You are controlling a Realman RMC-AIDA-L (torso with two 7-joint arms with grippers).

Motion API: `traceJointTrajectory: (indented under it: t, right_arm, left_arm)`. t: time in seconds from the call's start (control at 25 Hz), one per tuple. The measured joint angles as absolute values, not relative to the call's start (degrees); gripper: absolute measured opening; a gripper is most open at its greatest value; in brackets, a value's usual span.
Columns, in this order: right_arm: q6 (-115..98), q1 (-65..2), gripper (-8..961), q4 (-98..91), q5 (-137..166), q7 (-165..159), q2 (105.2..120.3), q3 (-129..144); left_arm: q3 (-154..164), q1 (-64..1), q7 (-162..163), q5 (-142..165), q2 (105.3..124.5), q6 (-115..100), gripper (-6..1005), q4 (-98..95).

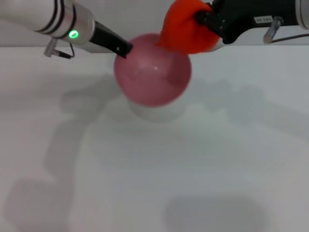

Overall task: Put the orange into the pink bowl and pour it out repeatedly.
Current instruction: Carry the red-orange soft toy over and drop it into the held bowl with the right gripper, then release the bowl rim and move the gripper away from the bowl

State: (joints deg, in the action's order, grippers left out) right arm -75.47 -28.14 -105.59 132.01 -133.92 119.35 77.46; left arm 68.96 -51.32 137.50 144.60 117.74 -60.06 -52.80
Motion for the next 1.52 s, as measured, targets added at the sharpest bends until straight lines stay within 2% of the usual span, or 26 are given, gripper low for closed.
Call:
traceJointTrajectory:
  t: [0.68, 0.92, 1.12, 1.36, 1.52]
  right_arm:
    - [-66.00, -29.27, 57, -90.80, 131.71, -129.77, 119.02, 83.59]
    - [-64.48, -29.12, 164, -90.14, 131.71, -129.67, 119.00, 84.52]
    - [-63.26, -27.80, 399, -92.01, 131.71, -128.70, 119.12, 84.13]
    - [-55.70, -19.89, 455, -97.66, 119.49, -114.36, 119.77, 79.29]
    - [-55.37, -14.36, 455, -92.19, 90.91, -90.63, 118.97, 73.93]
  left_arm:
    - [71.95, -52.93, 138.34, 143.62, 118.13, -63.69, 66, -53.09]
    - [72.73, -53.58, 138.34, 143.49, 118.30, -63.31, 66, -52.94]
    - [72.78, -53.69, 138.34, 143.26, 118.30, -63.12, 66, -52.67]
    - [72.86, -53.46, 138.34, 143.17, 118.29, -63.10, 66, -52.56]
    - [72.86, -53.32, 138.34, 143.14, 118.28, -63.12, 66, -52.52]
